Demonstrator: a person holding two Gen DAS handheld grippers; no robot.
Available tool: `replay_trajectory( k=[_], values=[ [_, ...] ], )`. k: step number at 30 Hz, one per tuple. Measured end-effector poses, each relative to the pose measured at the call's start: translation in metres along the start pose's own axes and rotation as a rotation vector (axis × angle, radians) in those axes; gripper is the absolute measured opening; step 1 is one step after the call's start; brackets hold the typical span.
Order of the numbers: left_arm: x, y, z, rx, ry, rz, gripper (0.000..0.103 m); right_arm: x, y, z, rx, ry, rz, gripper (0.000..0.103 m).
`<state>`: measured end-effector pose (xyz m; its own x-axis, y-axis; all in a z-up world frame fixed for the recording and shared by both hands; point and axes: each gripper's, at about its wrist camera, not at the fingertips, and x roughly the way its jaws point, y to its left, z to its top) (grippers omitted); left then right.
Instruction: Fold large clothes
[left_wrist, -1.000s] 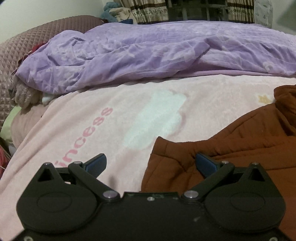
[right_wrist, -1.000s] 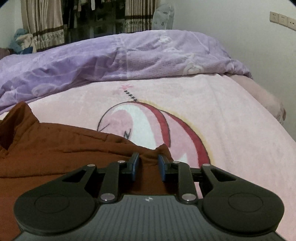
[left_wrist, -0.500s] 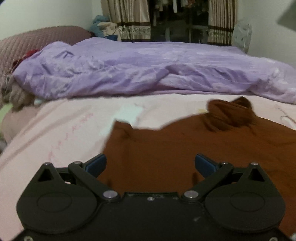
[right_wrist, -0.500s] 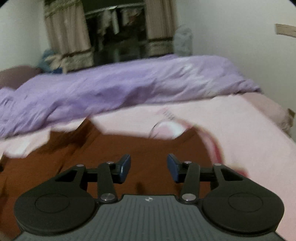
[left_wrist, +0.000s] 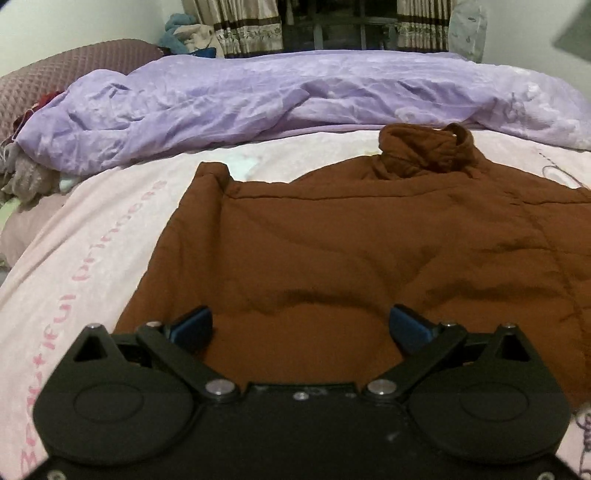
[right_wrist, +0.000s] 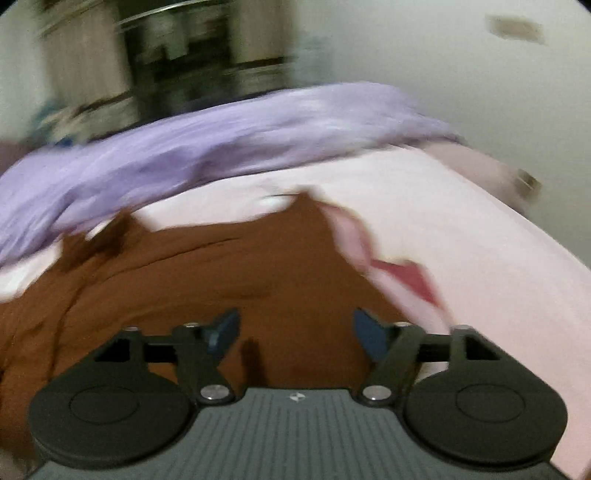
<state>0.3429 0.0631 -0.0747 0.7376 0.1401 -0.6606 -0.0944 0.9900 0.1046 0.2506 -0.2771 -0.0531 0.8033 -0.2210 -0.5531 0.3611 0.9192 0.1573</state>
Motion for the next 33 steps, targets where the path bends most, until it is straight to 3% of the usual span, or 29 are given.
replay_trajectory(
  k=[3,6,11,15,16,17,18,19,20,24,28,33],
  values=[
    [-0.001,-0.003,0.000,0.020,0.000,-0.001,0.103,-0.002,-0.045,-0.008,0.234,0.081,-0.054,0.087],
    [0.000,-0.008,0.001,0.044,0.000,-0.001,0.103,0.005,-0.075,-0.020,0.407,0.117,0.015,0.086],
    [0.000,-0.010,0.001,0.066,0.001,-0.002,0.103,0.036,-0.075,-0.017,0.396,0.136,0.096,0.087],
    [0.000,-0.008,0.001,0.075,0.003,-0.005,0.103,0.059,-0.072,-0.012,0.370,0.111,0.171,0.099],
    [-0.001,-0.007,0.000,0.078,0.002,-0.006,0.103,0.061,-0.068,-0.012,0.355,0.103,0.171,0.096],
    [-0.001,-0.007,0.000,0.081,0.002,-0.006,0.103,0.064,-0.065,-0.010,0.347,0.094,0.162,0.074],
    [-0.001,-0.006,-0.001,0.084,0.001,-0.007,0.103,0.065,-0.063,-0.009,0.342,0.093,0.161,0.041],
    [-0.001,-0.004,-0.001,0.087,0.002,-0.005,0.103,0.064,-0.064,-0.009,0.351,0.100,0.206,0.034],
    [-0.001,-0.002,-0.001,0.091,0.002,-0.001,0.103,0.060,-0.063,-0.007,0.357,0.095,0.241,0.032],
    [-0.005,0.010,0.004,0.087,-0.015,0.047,0.103,0.016,-0.030,0.006,0.252,-0.063,0.228,0.023],
    [-0.008,0.036,0.005,0.065,-0.019,0.096,0.103,-0.038,0.024,0.030,0.166,-0.224,0.344,0.019],
    [-0.012,0.074,0.004,0.043,-0.011,0.165,0.103,-0.085,0.125,0.050,0.012,-0.329,0.520,0.014]
  ],
)
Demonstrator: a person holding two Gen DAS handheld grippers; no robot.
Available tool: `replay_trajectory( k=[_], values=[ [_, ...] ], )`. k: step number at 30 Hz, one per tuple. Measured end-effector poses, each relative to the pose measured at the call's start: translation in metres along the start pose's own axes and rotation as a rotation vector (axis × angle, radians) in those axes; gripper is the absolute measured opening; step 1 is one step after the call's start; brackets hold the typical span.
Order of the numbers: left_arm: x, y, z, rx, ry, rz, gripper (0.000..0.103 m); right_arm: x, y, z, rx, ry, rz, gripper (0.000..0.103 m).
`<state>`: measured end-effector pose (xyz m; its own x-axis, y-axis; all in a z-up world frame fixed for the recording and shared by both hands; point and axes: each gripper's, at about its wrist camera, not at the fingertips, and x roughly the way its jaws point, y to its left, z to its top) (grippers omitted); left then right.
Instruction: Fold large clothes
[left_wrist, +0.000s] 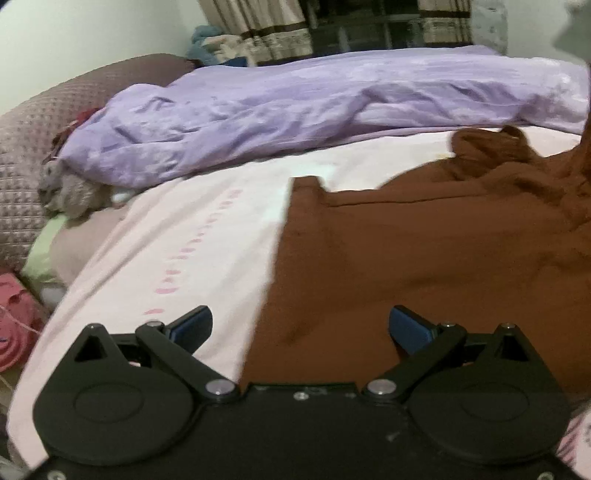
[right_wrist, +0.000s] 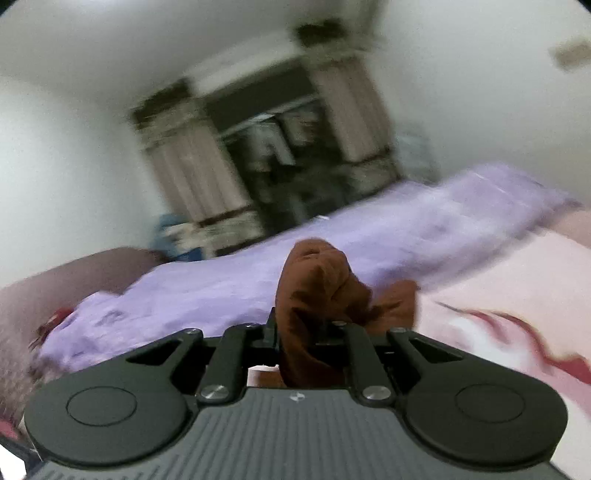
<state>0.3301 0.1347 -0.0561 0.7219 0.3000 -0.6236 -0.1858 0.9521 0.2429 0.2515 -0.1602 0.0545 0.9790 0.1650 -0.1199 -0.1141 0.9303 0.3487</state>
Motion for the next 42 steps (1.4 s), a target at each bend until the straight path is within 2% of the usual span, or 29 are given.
replay_trajectory(
  k=[3,6,9,13,18,24,29,34,37,38,41,42],
  values=[
    [0.001,0.019,-0.003,-0.022,0.007,0.011,0.103,0.014,0.069,-0.005,-0.064,-0.004,0.104,0.013],
    [0.002,0.037,-0.008,-0.056,0.016,0.012,0.103,0.020,0.113,-0.019,-0.105,0.014,0.180,0.012],
    [0.008,0.049,-0.017,-0.079,0.036,0.003,0.103,0.035,0.143,-0.050,-0.123,0.090,0.220,0.012],
    [0.016,0.053,-0.032,-0.114,0.058,-0.029,0.103,0.047,0.165,-0.100,-0.156,0.215,0.223,0.011],
    [0.019,0.059,-0.043,-0.160,0.053,-0.063,0.103,0.053,0.178,-0.136,-0.179,0.311,0.223,0.011],
    [0.024,0.058,-0.051,-0.206,0.066,-0.072,0.103,0.080,0.163,-0.182,-0.175,0.456,0.183,0.010],
    [0.021,0.056,-0.054,-0.222,0.056,-0.055,0.103,0.078,0.164,-0.190,-0.162,0.471,0.180,0.010],
    [0.020,0.052,-0.052,-0.198,0.037,-0.022,0.103,0.077,0.159,-0.192,-0.161,0.466,0.216,0.010],
    [0.007,0.058,-0.049,-0.230,0.052,-0.027,0.103,0.075,0.169,-0.182,-0.205,0.482,0.252,0.022],
    [-0.001,0.060,-0.047,-0.243,0.051,-0.036,0.103,0.067,0.170,-0.172,-0.200,0.464,0.282,0.030],
    [-0.030,0.061,-0.040,-0.245,0.019,-0.063,0.103,0.041,0.172,-0.141,-0.199,0.384,0.306,0.042],
    [-0.040,0.060,-0.037,-0.238,0.004,-0.065,0.103,0.031,0.172,-0.129,-0.227,0.349,0.309,0.054]
  ],
)
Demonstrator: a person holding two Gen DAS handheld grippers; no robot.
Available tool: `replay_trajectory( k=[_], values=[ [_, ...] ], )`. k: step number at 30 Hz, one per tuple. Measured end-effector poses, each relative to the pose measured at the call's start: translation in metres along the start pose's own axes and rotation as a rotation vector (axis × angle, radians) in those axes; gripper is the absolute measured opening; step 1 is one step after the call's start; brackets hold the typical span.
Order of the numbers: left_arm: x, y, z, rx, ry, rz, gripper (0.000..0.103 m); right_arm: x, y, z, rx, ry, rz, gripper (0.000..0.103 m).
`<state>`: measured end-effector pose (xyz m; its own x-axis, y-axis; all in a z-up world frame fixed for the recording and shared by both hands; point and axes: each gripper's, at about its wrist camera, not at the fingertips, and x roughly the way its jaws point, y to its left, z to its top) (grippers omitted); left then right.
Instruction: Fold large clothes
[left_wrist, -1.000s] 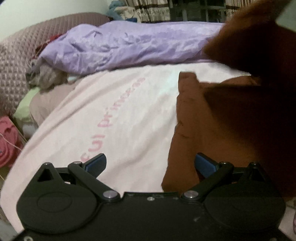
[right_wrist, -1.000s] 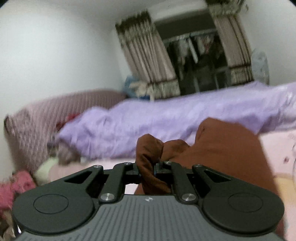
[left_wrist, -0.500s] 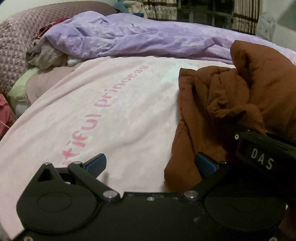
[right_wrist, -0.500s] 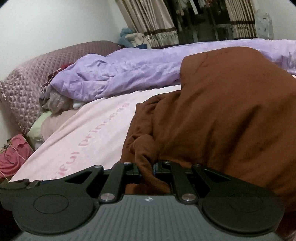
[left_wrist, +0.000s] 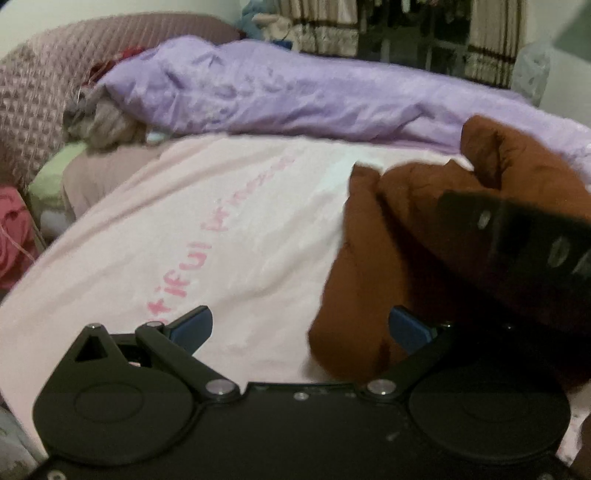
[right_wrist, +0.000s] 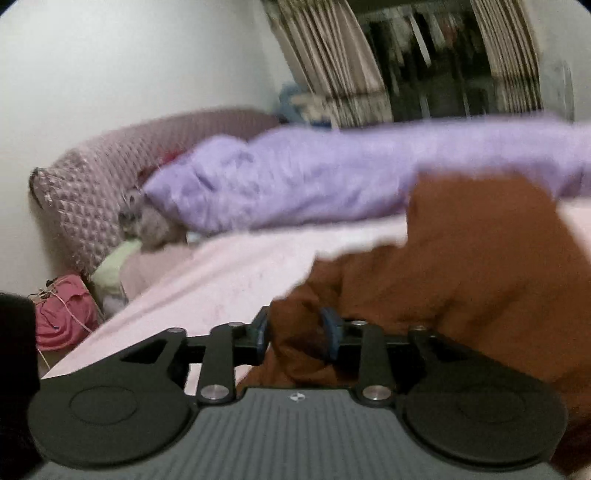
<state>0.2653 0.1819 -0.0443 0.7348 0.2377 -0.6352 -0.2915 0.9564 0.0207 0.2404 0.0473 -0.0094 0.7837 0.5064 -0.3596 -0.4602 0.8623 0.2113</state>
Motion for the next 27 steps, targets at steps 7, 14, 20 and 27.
replay_trajectory(
  k=[7,14,20,27],
  values=[
    [-0.047,-0.036,0.017,0.059,-0.096,-0.075,0.103,-0.084,-0.039,0.030,0.025,-0.187,-0.034,0.075],
    [-0.031,-0.075,0.020,0.103,-0.043,-0.215,0.103,-0.087,-0.113,0.021,0.124,-0.103,-0.318,0.047],
    [0.000,-0.081,0.029,0.055,0.020,-0.249,0.103,-0.061,-0.130,0.001,0.170,-0.007,-0.352,0.045],
    [-0.019,-0.066,0.032,-0.011,-0.014,-0.335,0.103,-0.061,-0.129,-0.005,0.167,0.005,-0.350,0.045]
  ],
)
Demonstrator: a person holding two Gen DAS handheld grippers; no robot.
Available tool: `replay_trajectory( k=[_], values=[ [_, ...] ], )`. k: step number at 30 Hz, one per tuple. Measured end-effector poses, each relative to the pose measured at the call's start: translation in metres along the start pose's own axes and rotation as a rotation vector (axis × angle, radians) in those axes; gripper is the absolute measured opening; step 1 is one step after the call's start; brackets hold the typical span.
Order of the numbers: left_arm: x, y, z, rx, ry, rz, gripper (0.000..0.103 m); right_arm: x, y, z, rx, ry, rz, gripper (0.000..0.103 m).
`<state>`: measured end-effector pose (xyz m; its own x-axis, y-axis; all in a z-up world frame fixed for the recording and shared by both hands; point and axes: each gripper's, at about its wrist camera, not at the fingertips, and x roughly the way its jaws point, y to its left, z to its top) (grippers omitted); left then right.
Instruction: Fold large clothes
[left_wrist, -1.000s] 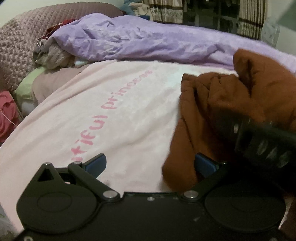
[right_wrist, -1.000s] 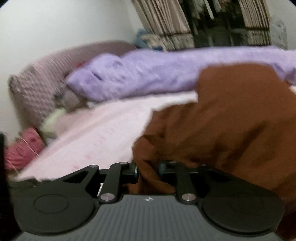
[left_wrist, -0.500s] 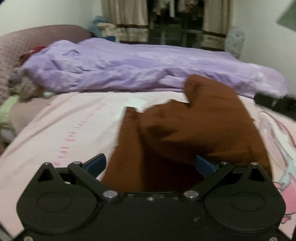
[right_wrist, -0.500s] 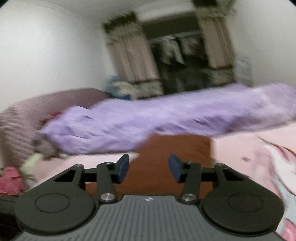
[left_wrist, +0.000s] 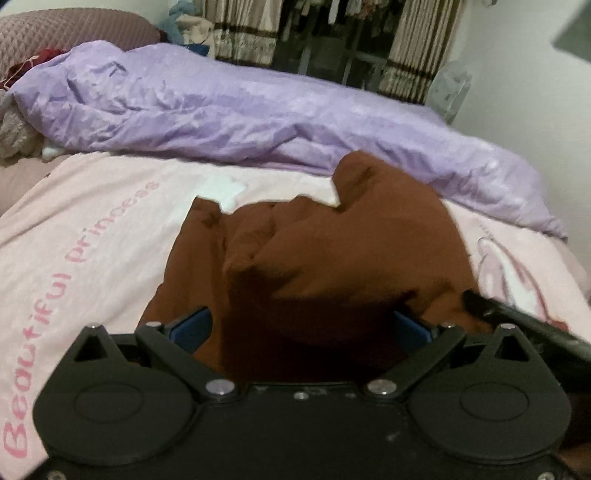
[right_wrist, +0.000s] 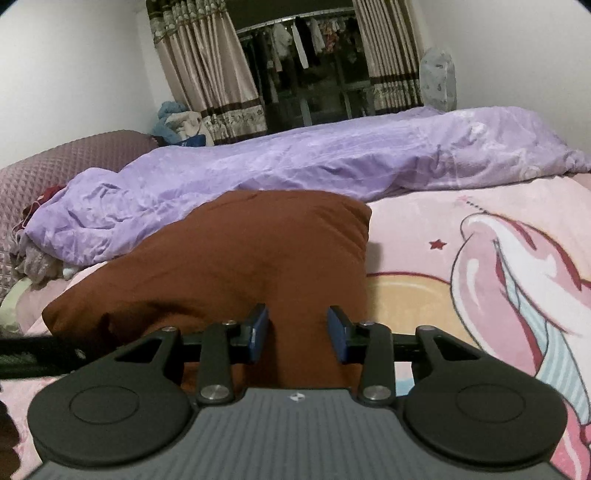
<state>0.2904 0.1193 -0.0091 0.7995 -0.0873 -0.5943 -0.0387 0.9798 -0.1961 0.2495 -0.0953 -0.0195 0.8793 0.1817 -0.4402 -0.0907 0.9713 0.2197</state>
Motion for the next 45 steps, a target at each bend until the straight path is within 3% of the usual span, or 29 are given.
replay_trajectory(
  k=[4,8,9,10,12,15,17,20,23,26,29,31,34,38,42,45],
  values=[
    [-0.004,-0.012,0.005,0.011,-0.031,-0.026,0.103,0.004,0.003,-0.004,-0.018,0.009,-0.002,0.045],
    [0.019,-0.023,0.011,0.071,-0.017,0.012,0.102,0.005,0.005,-0.005,-0.018,0.007,-0.005,0.045],
    [0.027,-0.026,0.010,0.103,-0.013,0.021,0.078,0.004,0.003,-0.006,-0.015,0.008,-0.003,0.045],
    [0.034,-0.029,0.008,0.145,-0.001,0.005,0.046,0.004,0.002,-0.006,-0.012,0.009,-0.001,0.045],
    [0.041,-0.035,0.004,0.177,-0.008,0.026,0.030,0.005,0.004,-0.005,-0.013,0.019,-0.001,0.045],
    [0.029,-0.040,-0.001,0.198,-0.083,0.049,0.022,0.004,0.007,-0.005,-0.025,0.015,-0.011,0.045],
    [0.013,-0.037,0.001,0.181,-0.130,0.060,0.021,0.001,0.007,-0.003,-0.019,0.017,-0.004,0.045],
    [-0.019,-0.029,0.008,0.158,-0.185,0.160,0.019,-0.010,0.006,0.004,0.017,0.014,0.055,0.045],
    [-0.047,-0.004,0.011,0.119,-0.239,0.210,0.019,-0.024,0.012,0.008,-0.004,-0.016,0.063,0.045],
    [-0.040,0.030,0.005,0.073,-0.171,0.227,0.018,-0.023,0.018,0.009,-0.015,-0.005,0.102,0.045],
    [0.005,0.058,-0.016,0.049,-0.028,0.245,0.022,-0.001,0.025,0.000,-0.020,0.058,0.131,0.045],
    [0.034,0.070,-0.036,0.052,0.012,0.275,0.026,0.018,0.026,-0.010,-0.004,0.115,0.163,0.045],
    [0.025,0.064,-0.038,0.090,-0.023,0.293,0.025,0.024,0.028,-0.015,0.015,0.126,0.167,0.046],
    [-0.023,0.064,-0.018,0.043,-0.128,0.232,0.024,-0.001,0.033,0.008,-0.017,0.057,0.165,0.040],
    [-0.004,0.074,-0.021,0.037,-0.100,0.281,0.023,0.001,0.031,0.010,0.003,0.056,0.176,0.041],
    [-0.010,0.085,-0.023,-0.043,-0.097,0.257,0.023,0.015,0.029,0.001,0.011,0.109,0.179,0.038]
  ],
)
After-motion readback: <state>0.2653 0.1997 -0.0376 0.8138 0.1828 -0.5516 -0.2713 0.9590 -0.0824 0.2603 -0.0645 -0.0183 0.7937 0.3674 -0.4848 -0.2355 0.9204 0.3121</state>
